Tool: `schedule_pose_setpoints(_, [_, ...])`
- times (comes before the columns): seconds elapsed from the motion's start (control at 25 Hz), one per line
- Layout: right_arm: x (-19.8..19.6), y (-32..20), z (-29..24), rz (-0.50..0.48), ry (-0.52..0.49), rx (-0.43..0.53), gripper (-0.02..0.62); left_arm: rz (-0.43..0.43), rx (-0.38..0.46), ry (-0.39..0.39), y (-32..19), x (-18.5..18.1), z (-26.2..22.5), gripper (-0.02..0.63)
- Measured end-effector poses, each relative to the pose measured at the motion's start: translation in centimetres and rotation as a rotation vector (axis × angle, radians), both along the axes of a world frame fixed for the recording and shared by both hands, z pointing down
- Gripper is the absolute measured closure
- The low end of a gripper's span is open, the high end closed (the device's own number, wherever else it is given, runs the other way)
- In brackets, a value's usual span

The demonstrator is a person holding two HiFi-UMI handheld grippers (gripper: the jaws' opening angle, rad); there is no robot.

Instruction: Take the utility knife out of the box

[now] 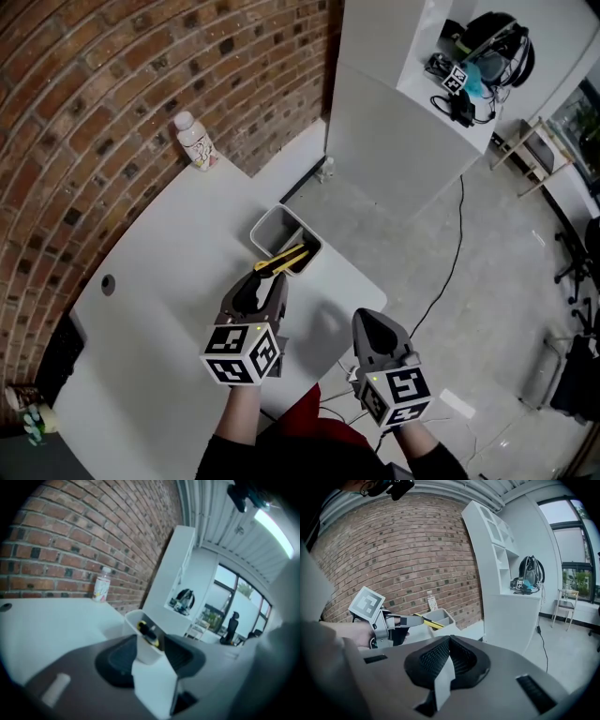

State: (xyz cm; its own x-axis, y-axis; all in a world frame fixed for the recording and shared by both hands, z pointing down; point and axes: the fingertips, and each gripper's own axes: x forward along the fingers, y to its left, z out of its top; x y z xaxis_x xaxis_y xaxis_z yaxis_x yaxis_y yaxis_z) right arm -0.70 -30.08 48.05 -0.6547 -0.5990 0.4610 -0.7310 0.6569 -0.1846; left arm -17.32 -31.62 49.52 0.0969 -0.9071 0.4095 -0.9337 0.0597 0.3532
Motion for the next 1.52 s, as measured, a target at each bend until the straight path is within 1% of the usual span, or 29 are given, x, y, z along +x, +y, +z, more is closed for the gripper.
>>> schedule_pose_setpoints(0.64, [-3.4,-1.4,2.5,-0.070,0.013,-0.041,0.588,-0.049,-0.016,0.067,-1.2,-0.4,0.5,0.439])
schedule_pose_setpoints(0.76, [-3.9,-1.5,2.8,-0.076,0.015,-0.041,0.588,-0.048,-0.019,0.079,-1.3,-0.5,0.7,0.451])
schedule_pose_setpoints(0.92, [-3.9,-1.5,3.1,-0.079,0.025,-0.049,0.588,-0.047,-0.022,0.090,-1.4,-0.3,0.6,0.487])
schedule_pose_setpoints(1.24, [-3.7,-1.2,3.3,-0.069,0.037,-0.060,0.588,-0.063,-0.029,0.140,-1.3,-0.3,0.7,0.508])
schedule_pose_setpoints(1.52, [-3.3,-1.1,3.2,-0.057,0.048,-0.056,0.588,-0.062,-0.011,0.134,-1.3,-0.2,0.3,0.519])
